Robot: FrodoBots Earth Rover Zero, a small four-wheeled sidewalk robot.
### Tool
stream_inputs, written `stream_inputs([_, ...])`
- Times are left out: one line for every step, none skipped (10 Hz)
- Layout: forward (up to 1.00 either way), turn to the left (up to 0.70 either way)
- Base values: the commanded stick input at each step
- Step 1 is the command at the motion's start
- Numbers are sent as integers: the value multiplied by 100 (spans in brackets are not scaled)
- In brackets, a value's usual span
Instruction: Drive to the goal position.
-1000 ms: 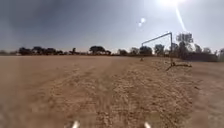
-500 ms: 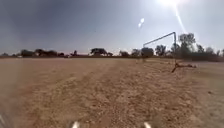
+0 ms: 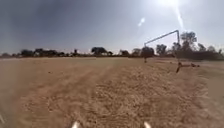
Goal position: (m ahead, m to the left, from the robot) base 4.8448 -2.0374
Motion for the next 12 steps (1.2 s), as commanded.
stream_inputs([70, -35])
stream_inputs([70, -35])
stream_inputs([70, -7])
stream_inputs([70, -1])
stream_inputs([70, 0])
stream_inputs([70, 0])
stream_inputs([70, 0])
stream_inputs([70, 0])
stream_inputs([70, 0])
stream_inputs([70, 0])
stream_inputs([70, 0])
stream_inputs([70, 0])
